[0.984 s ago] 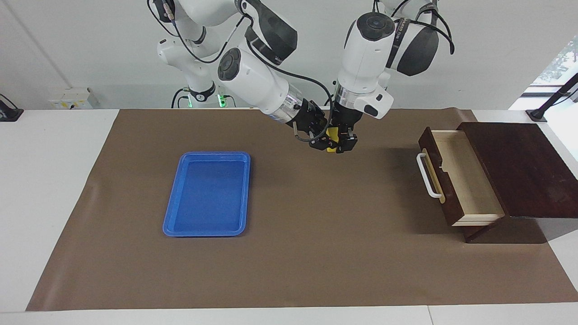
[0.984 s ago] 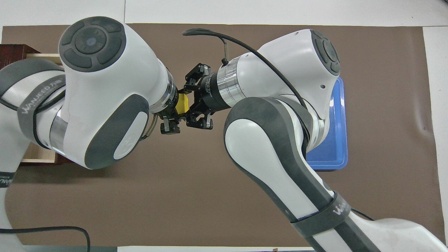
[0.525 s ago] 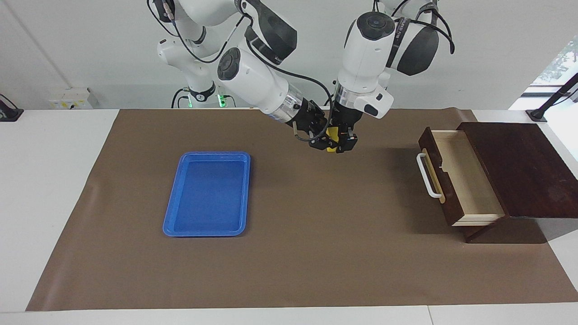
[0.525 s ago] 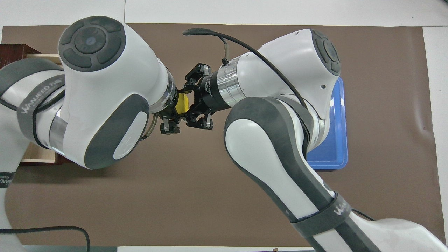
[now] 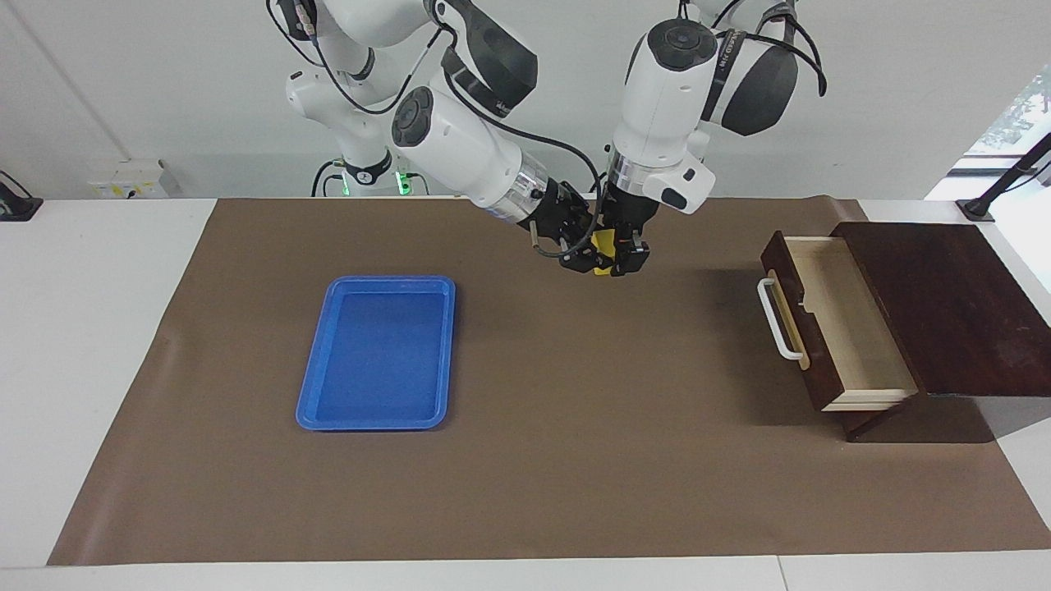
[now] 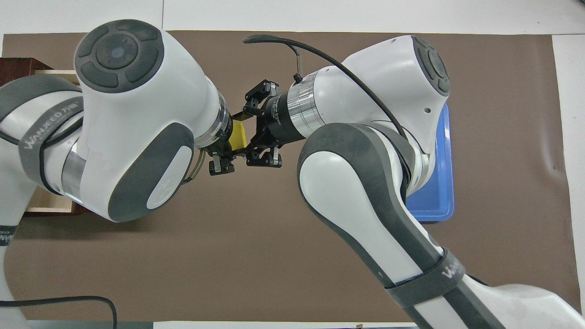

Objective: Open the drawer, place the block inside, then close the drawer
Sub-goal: 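Close the left gripper on the cube held by the right gripper, then open the right gripper and draw it back from the cube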

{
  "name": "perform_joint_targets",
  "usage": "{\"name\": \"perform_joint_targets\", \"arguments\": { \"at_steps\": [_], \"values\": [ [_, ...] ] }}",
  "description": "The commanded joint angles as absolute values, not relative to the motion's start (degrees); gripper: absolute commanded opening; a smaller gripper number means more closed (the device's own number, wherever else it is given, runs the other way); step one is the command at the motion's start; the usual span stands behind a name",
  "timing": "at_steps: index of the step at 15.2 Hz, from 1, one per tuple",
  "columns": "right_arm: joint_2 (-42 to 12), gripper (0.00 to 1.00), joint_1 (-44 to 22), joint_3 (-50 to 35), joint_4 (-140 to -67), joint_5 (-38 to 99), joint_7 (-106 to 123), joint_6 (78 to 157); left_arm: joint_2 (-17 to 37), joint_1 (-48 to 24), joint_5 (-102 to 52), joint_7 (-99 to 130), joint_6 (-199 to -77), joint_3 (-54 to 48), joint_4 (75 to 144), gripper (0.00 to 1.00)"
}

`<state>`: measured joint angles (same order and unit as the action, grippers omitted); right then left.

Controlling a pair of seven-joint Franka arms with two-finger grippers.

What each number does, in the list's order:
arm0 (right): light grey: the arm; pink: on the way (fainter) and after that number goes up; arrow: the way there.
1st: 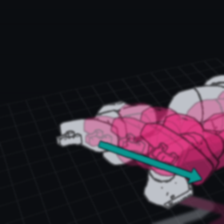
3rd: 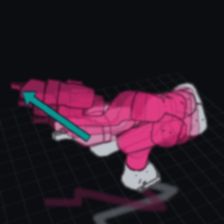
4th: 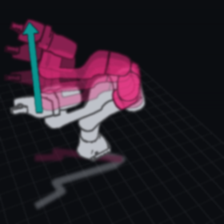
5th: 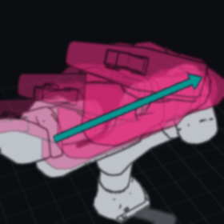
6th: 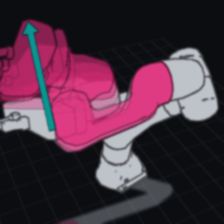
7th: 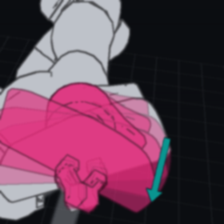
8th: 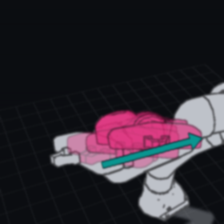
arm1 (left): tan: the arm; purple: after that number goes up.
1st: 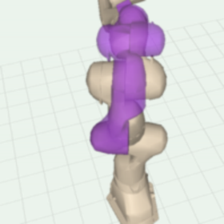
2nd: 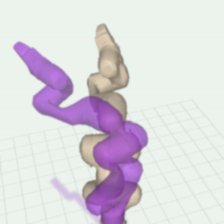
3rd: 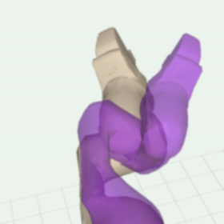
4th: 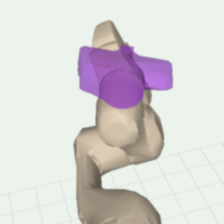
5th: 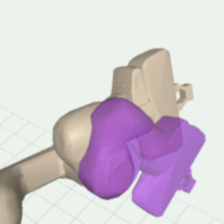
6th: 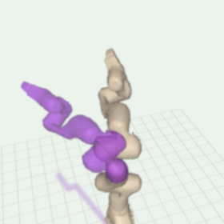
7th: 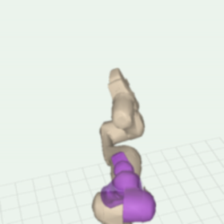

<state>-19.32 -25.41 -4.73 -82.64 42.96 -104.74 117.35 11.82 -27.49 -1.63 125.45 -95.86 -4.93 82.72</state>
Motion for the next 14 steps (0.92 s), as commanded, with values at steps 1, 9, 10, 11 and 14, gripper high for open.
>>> {"name": "perform_joint_targets", "arguments": {
  "at_steps": [1, 9, 10, 11, 14],
  "values": [
    [-18.2, 1.0, -23.0, -5.3, -83.6, 43.7, -104.1, 115.4, 12.3, -27.9, -1.1, 125.9, -94.0, -4.2, 80.9, 0.0],
    [-18.3, 1.0, -19.5, -5.3, -82.2, 43.7, -104.1, 111.5, 11.4, -27.3, -0.2, 124.3, -93.1, -4.0, 81.1, 0.0],
    [-18.3, 1.0, -18.5, -5.2, -82.1, 43.7, -104.1, 111.0, 10.9, -26.6, -0.2, 122.4, -93.0, -3.9, 81.4, 0.0],
    [-18.3, 1.0, -17.0, -5.2, -82.1, 43.7, -104.0, 110.1, 10.3, -25.2, -0.2, 120.6, -92.5, -4.0, 81.6, 0.0],
    [-18.3, 1.0, -12.1, -4.8, -80.5, 42.6, -103.6, 106.8, 9.1, -21.9, -0.2, 110.5, -90.6, -3.9, 82.3, 0.0]
  ]
}}
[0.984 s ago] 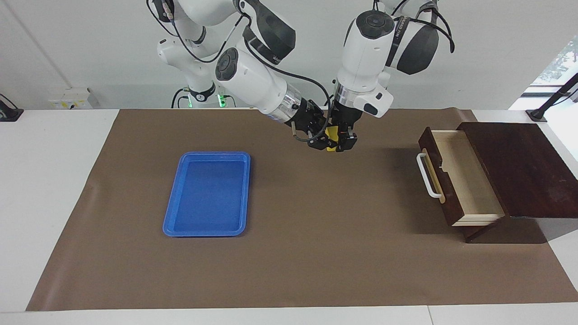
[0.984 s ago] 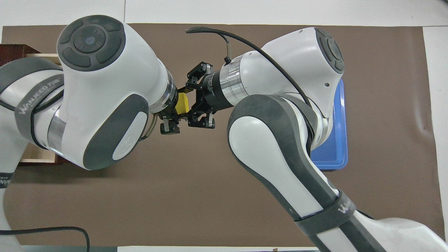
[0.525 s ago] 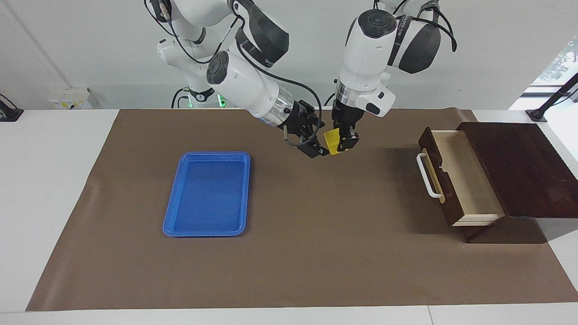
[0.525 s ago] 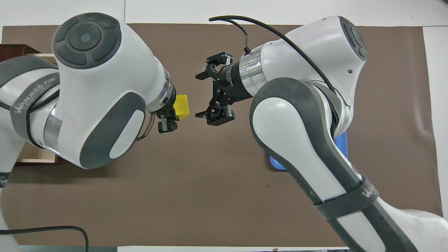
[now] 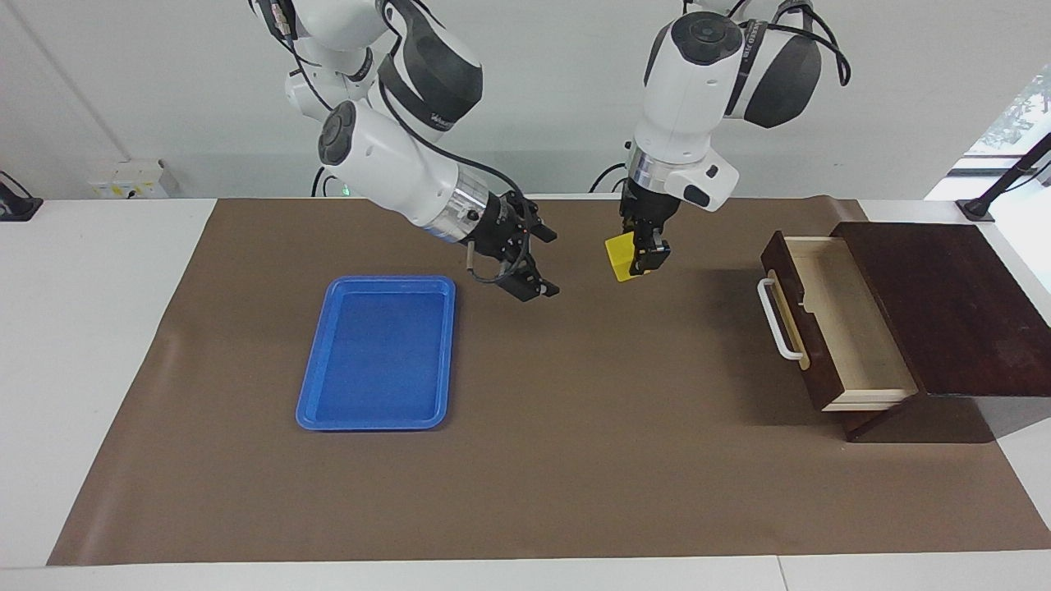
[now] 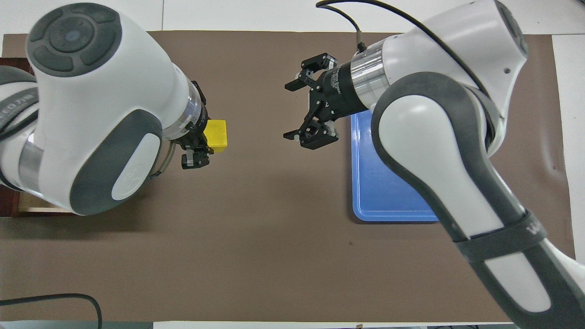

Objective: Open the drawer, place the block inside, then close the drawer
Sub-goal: 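Open the right gripper and draw it back from the cube, then lower the cube into the drawer with the left gripper while the right gripper retreats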

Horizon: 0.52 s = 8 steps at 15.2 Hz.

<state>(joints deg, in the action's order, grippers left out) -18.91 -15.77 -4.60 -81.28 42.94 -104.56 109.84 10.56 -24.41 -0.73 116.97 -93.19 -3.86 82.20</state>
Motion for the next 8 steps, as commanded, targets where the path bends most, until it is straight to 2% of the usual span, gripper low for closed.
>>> {"name": "perform_joint_targets", "arguments": {
  "at_steps": [1, 4, 8],
  "values": [
    [-18.3, 1.0, -10.6, -4.7, -80.3, 42.3, -103.4, 105.2, 8.7, -19.9, -0.2, 107.0, -90.2, -3.9, 82.5, 0.0],
    [-18.3, 1.0, -5.3, -4.7, -77.8, 36.8, -99.5, 100.0, 7.7, -13.7, -0.2, 96.1, -89.0, -3.9, 83.7, 0.0],
    [-18.2, 1.0, -0.4, -4.4, -75.0, 27.4, -82.4, 90.5, 5.8, -4.5, -0.2, 83.0, -89.3, -3.9, 87.3, 0.0]
  ]
}}
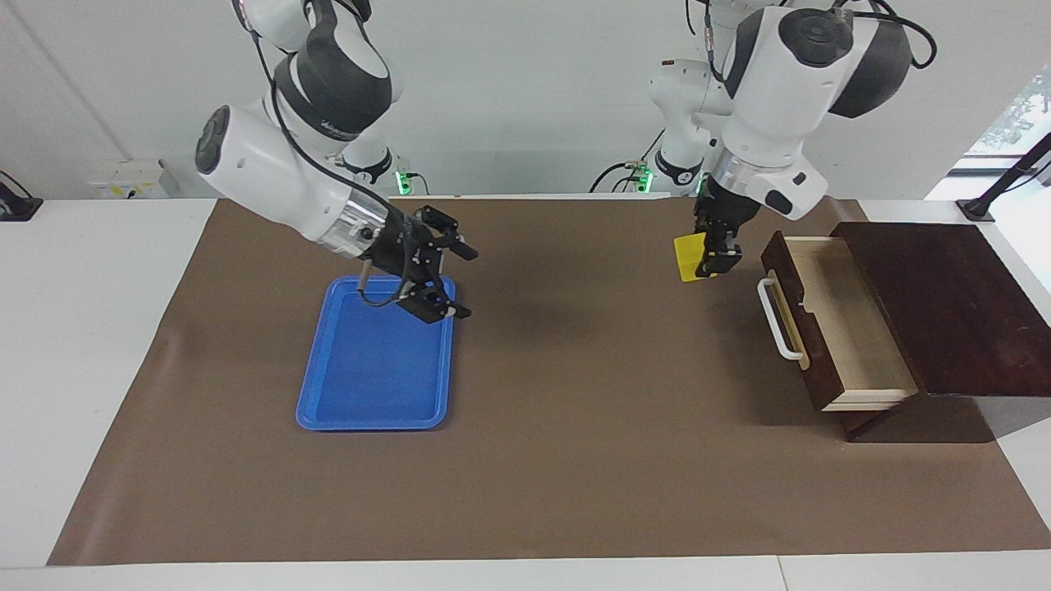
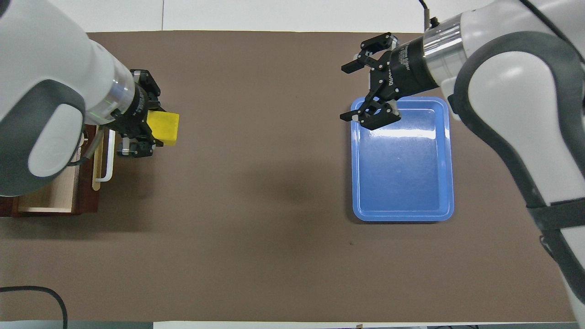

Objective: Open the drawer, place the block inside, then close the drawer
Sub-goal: 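Lower the cube into the drawer with the left gripper while the right gripper retreats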

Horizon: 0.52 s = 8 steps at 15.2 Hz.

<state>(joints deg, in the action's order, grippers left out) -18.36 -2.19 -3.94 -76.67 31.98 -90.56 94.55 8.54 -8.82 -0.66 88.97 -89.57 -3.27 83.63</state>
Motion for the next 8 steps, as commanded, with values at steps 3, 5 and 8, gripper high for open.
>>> {"name": "perform_joint_targets", "arguments": {
  "at_steps": [3, 5, 8],
  "values": [
    [-17.0, 1.0, 2.5, -4.4, -74.0, 20.6, -65.2, 83.6, 5.7, 1.7, -0.3, 75.9, -90.4, -4.0, 88.1, 0.0],
    [-14.6, 1.0, 3.0, -4.4, -74.0, 14.7, -51.9, 80.8, 4.0, 4.9, -0.3, 72.4, -93.9, -4.0, 91.9, 0.0],
    [-11.2, 1.0, 2.7, -4.5, -74.4, 6.1, -33.6, 77.9, 1.9, 8.2, -0.3, 68.3, -101.0, -4.0, 98.6, 0.0]
  ]
}}
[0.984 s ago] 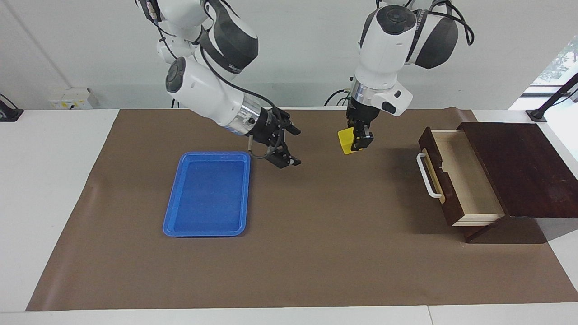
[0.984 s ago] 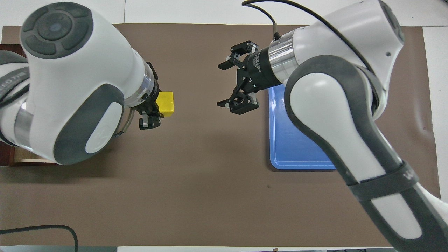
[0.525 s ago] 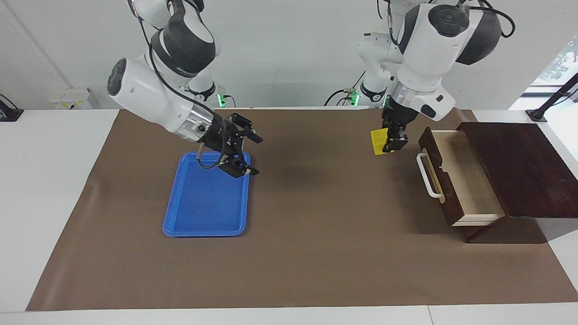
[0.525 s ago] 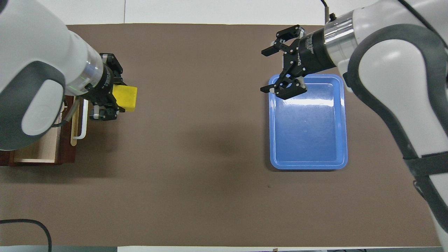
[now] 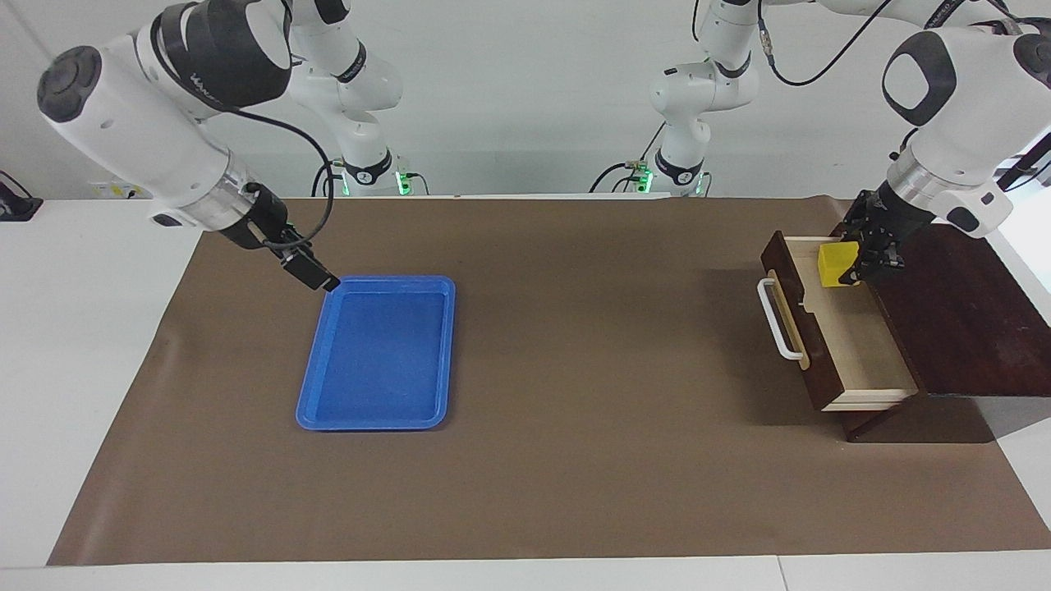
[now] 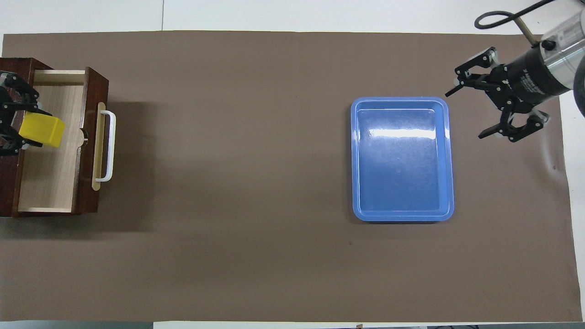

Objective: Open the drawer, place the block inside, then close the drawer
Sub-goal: 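Lower the cube into the drawer with the left gripper while the right gripper retreats, then open the left gripper and release the cube inside the drawer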

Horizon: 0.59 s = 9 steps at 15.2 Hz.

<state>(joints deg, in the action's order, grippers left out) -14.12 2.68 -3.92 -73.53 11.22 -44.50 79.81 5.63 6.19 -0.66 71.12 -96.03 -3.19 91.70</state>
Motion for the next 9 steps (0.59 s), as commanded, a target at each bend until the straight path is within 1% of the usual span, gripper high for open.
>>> {"name": "perform_joint_targets", "arguments": {
  "at_steps": [1, 3, 5, 6, 8, 9],
  "values": [
    [-10.0, 1.0, 2.7, -4.6, -74.6, 3.5, -28.3, 77.0, 2.4, 9.0, -0.3, 66.6, -101.2, -4.0, 98.3, 0.0],
    [-8.4, 1.0, 2.7, -4.6, -75.1, -0.5, -18.0, 76.7, 2.7, 10.2, -0.4, 64.9, -102.6, -4.0, 98.8, 0.0],
    [-6.9, 1.0, 2.8, -4.6, -75.8, -3.3, -7.9, 76.8, 3.7, 9.8, -0.6, 65.5, -106.9, -4.0, 101.8, 0.0],
    [-5.6, 1.0, 2.9, -4.6, -76.8, -4.4, -3.4, 77.0, 4.0, 9.7, -0.6, 65.7, -107.7, -4.0, 102.2, 0.0],
    [-1.9, 1.0, 3.3, -4.6, -80.7, -5.9, 1.7, 78.0, 4.9, 10.1, -0.8, 65.7, -107.9, -4.0, 101.9, 0.0],
    [0.3, 1.0, 3.4, -4.6, -83.7, -5.8, 1.9, 79.0, 5.2, 10.2, -0.8, 65.7, -108.4, -4.0, 102.0, 0.0]
  ]
}}
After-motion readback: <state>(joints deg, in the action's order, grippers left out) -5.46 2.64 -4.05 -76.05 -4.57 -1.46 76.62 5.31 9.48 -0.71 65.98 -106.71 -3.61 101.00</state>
